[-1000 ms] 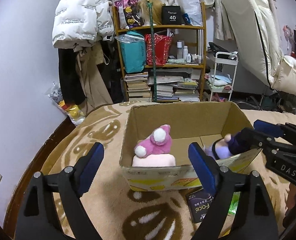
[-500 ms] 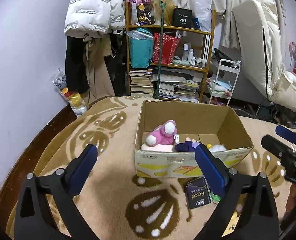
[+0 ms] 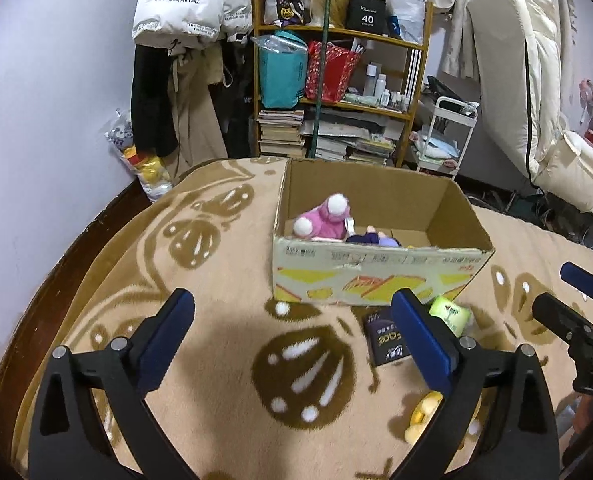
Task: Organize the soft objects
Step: 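Move both tools down toward the tissue packs and yellow dog plush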
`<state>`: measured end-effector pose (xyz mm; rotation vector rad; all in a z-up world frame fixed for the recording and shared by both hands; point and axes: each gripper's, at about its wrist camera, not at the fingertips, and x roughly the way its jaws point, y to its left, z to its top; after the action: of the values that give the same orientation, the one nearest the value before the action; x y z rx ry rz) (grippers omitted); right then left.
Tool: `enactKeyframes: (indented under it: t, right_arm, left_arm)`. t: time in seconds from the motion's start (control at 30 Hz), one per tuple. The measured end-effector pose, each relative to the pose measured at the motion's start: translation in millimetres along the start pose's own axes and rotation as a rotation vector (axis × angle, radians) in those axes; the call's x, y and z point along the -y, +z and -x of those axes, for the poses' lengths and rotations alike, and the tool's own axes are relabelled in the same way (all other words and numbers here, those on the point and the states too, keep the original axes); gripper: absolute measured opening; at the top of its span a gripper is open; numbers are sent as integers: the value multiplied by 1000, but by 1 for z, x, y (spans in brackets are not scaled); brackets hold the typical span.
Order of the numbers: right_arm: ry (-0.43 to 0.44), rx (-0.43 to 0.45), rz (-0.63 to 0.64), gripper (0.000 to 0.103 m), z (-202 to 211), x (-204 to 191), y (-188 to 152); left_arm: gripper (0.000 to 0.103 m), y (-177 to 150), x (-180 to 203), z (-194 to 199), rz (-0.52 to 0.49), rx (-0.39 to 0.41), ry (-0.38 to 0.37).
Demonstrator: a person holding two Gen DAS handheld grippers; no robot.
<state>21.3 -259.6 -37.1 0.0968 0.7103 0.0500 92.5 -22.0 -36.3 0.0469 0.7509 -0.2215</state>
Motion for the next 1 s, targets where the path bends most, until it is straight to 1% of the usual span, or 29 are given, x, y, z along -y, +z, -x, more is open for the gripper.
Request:
enactKeyframes:
  t: [0.2, 0.3, 0.43, 0.57, 0.7, 0.83, 1.0]
  right_arm:
    - [14, -92, -45, 100, -7, 3, -16]
    - [21, -132, -63, 100, -12, 4, -22]
    - [41, -193, -63, 100, -23, 1, -29]
    - [52, -255, -49, 100, -36, -4, -37]
    - [59, -284, -53, 100, -43, -5, -41]
    - [95, -315, -61, 100, -49, -5, -43]
    - [118, -375, -33, 100, -62, -15, -51]
  left_arm:
    - [98, -5, 5, 2, -36, -22, -1]
    - [98, -8, 11, -2, -69, -48, -11]
    - [98, -12, 20, -10, -95, -92, -72]
    - [98, -16, 29, -24, -104, -136, -115]
    - [98, -17, 30, -40, -66, -191, -190]
    - [98, -19, 32, -61, -29, -240, -263]
    - [98, -23, 43, -85, -49, -272, -263]
